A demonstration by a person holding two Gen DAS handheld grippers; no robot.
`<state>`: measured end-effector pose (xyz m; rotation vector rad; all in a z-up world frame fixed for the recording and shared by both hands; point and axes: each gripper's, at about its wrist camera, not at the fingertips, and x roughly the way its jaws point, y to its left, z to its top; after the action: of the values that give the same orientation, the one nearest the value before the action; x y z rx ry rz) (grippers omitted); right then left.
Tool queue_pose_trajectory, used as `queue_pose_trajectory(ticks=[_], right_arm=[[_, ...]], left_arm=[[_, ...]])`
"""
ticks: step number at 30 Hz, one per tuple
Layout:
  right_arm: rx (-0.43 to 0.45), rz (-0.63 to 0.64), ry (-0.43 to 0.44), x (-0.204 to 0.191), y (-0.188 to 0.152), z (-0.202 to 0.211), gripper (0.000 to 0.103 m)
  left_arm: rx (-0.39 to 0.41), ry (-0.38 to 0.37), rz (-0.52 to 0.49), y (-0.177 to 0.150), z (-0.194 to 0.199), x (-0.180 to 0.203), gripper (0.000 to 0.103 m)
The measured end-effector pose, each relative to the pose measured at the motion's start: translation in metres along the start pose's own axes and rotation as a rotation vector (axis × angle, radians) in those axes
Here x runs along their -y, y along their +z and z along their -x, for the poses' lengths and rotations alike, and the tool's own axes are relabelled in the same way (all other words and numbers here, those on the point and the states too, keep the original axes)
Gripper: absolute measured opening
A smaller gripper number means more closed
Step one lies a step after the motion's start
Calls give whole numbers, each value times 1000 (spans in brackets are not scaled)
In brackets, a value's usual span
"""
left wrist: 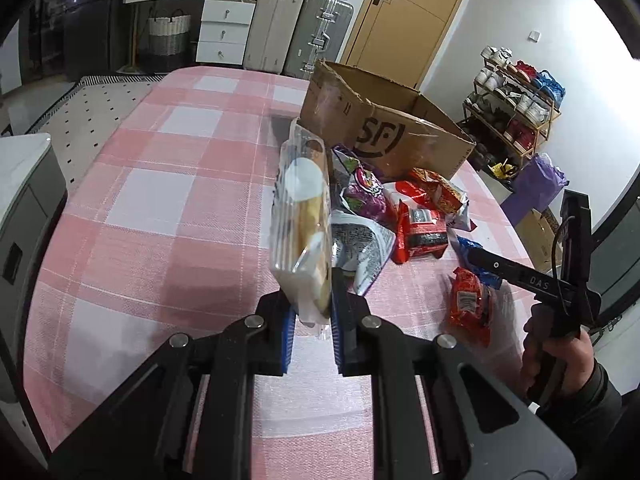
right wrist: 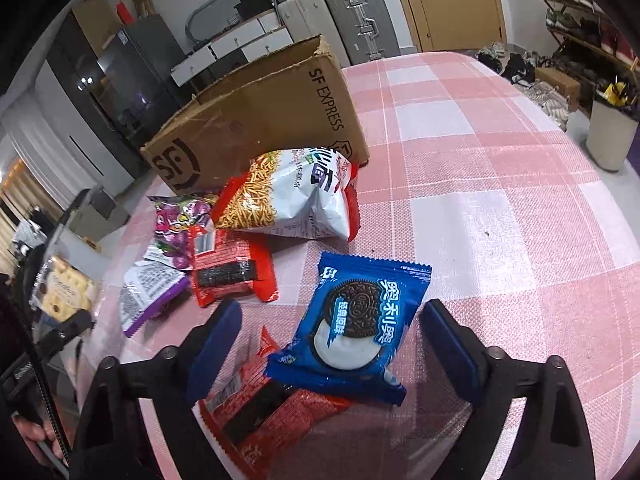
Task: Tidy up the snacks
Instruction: 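Grasp the blue Oreo pack with the right tool while the left tool holds the biscuit pack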
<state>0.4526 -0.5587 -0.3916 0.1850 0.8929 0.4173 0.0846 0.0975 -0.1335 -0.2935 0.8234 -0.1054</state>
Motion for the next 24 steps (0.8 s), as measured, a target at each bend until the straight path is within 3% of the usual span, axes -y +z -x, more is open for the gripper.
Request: queue_pose_trajectory(ticks=[4, 11, 12, 24], right_arm=[[-9, 53, -60, -7, -1, -2, 84], [-5, 65, -74, -4, -4, 2, 59], [-7, 65, -67, -3, -4, 3, 51], [11, 45, -19, 6, -11, 16, 46]], left_arm=[[8, -9, 7, 0, 6, 0, 12], [21, -9, 1, 1, 17, 1, 12], [23, -6, 1, 0, 18, 1, 12], [20, 4, -28, 0, 28, 14, 12]])
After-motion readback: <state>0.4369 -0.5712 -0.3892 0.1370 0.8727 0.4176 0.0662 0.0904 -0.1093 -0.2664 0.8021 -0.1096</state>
